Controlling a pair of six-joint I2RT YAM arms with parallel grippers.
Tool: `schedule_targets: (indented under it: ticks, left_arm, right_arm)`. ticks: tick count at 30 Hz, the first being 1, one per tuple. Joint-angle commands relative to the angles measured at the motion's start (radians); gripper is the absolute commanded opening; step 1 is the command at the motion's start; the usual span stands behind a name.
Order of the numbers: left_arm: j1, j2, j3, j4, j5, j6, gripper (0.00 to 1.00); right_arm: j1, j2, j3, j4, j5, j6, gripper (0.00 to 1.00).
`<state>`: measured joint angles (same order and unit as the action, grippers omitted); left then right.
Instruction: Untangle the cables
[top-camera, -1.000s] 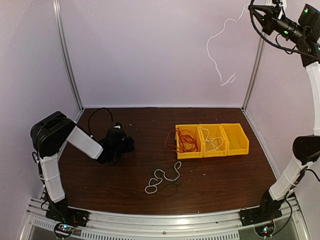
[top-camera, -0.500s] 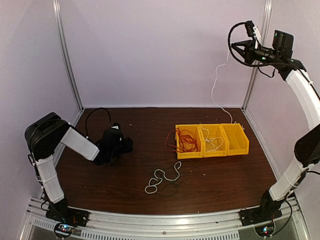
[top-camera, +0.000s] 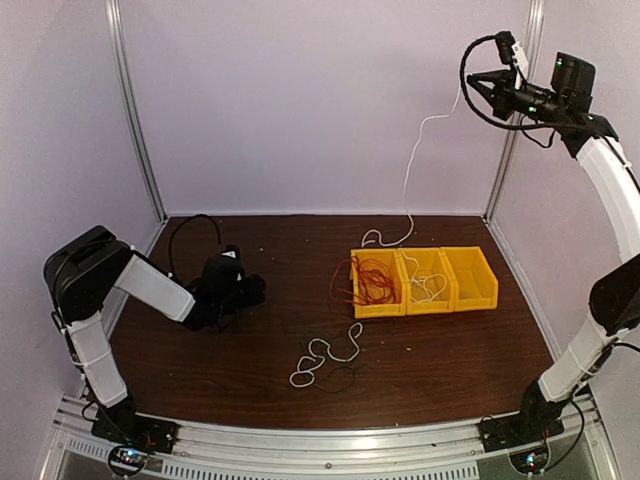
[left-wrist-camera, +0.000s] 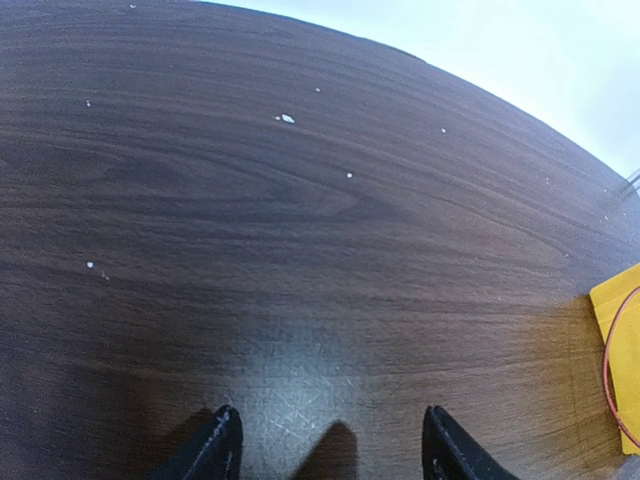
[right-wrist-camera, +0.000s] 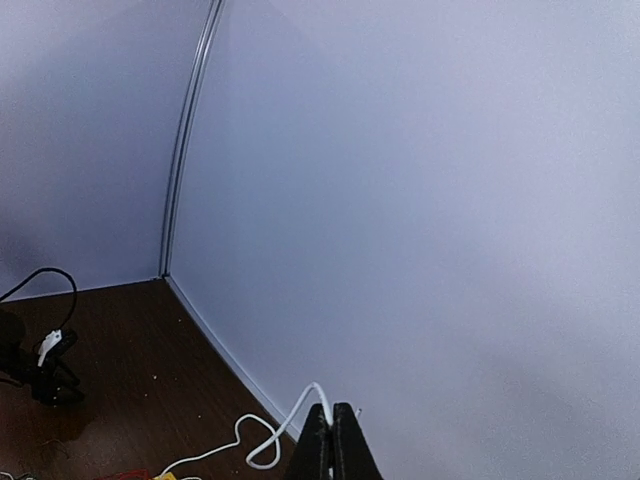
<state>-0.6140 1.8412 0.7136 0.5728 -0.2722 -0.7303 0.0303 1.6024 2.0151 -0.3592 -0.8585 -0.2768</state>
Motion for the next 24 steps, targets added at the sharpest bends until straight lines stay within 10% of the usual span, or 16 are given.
schedule_targets:
  ticks: [1, 24]
  left_arm:
    - [0.005, -0.031, -0.008, 0.031, 0.005, 0.010, 0.62]
    - [0.005, -0.003, 0.014, 0.023, 0.009, 0.014, 0.63]
  right_arm:
    - [-0.001, -0.016, 0.013, 0.037, -0.013, 0.021, 0.00]
    - [0.000, -0.114, -0.457, 0.140, -0.019, -0.007, 0.00]
